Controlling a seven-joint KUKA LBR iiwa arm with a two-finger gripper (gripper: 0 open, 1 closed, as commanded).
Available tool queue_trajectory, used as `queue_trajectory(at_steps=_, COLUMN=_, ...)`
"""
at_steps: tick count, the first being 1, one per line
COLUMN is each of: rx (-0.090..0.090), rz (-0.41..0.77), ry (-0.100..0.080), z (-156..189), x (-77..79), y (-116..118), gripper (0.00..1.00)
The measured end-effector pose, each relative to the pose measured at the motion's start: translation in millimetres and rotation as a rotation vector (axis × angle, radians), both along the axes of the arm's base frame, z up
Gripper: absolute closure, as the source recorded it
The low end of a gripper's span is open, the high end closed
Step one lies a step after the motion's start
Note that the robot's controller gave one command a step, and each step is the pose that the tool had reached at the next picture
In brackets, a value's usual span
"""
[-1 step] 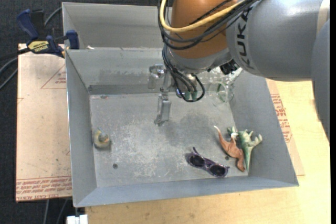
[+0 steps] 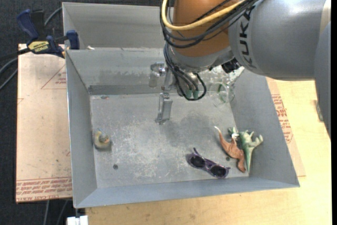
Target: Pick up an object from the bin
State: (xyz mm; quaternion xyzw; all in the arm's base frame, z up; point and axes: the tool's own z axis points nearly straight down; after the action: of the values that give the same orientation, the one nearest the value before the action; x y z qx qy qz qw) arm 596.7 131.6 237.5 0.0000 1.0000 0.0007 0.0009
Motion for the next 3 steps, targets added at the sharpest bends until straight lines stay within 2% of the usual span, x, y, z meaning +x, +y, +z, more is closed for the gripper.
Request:
queue_trajectory(at_steps=1, rx=-0.002, rz=-0.005, ry=0.008, z=-44, x=-15.2, y=-48, gripper=0.0)
queue_trajectory(at_steps=2, rx=0.001, rz=-0.047, ry=0.001, z=-76, x=-15.3, y=-50, gripper=0.0)
queue_trajectory(at_steps=3, rx=-0.001, rz=0.092, ry=0.009, z=-84, x=-38.8, y=-113, gripper=0.0)
